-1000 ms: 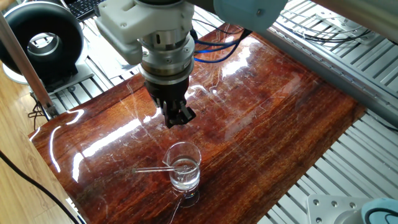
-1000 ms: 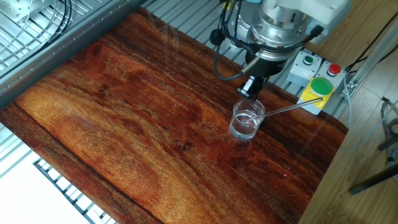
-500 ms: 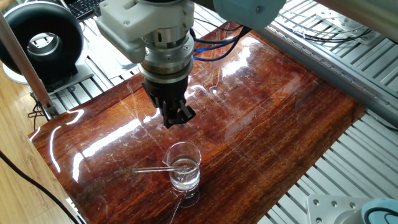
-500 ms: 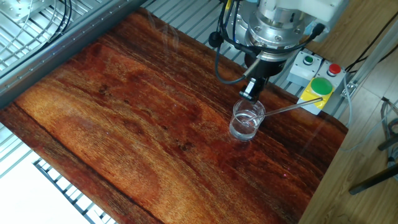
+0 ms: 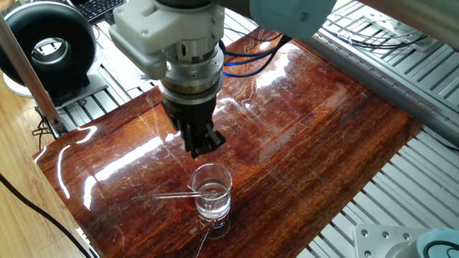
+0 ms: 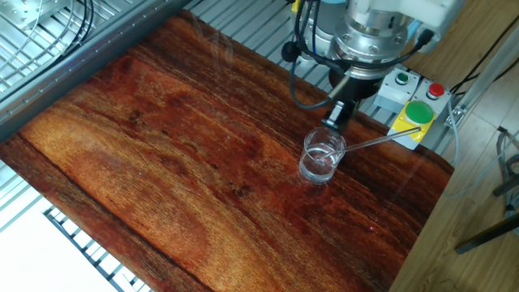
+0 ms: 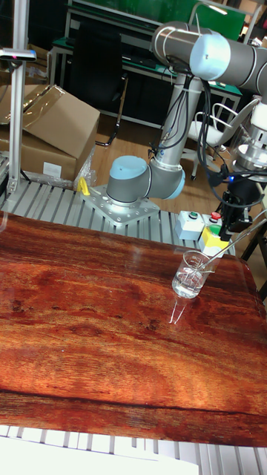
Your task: Stir the beaker with a glass rod
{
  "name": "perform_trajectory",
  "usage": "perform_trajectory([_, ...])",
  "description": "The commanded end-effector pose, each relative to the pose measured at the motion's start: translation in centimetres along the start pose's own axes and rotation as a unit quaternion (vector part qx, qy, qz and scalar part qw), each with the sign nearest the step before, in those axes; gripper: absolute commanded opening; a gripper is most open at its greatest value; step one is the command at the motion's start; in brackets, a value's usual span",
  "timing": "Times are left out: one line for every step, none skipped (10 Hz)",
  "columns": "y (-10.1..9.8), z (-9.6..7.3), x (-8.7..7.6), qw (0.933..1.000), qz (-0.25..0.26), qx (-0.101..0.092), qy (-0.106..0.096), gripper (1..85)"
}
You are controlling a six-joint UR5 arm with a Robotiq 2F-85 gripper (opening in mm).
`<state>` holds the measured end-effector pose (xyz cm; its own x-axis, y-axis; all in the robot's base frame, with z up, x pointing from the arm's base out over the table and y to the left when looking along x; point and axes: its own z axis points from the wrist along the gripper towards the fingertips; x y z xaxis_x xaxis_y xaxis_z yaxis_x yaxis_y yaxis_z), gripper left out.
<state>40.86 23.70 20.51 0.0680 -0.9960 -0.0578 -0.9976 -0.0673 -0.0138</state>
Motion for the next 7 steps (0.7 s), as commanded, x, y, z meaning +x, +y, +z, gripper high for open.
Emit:
perform_trajectory([0.4,0.5,-2.1,0.9995,-0.021,0.004,-0.025,21.7])
perform_trajectory([0.6,0.4,-2.5,0.9993,-0.026,0.003,-0.027,21.3])
perform_trajectory([0.8,0.5,-2.9,0.9992,-0.030,0.004,-0.028,21.3])
perform_trajectory([0.8,0.8,-3.3,0.9987,-0.040,0.006,-0.031,21.3])
perform_trajectory([0.9,1.0,-3.7,0.9982,-0.047,0.008,-0.036,21.3])
perform_trajectory([1.0,1.2,-3.9,0.9979,-0.051,0.009,-0.039,21.3])
perform_trajectory([1.1,1.3,-4.2,0.9975,-0.055,0.010,-0.043,22.0])
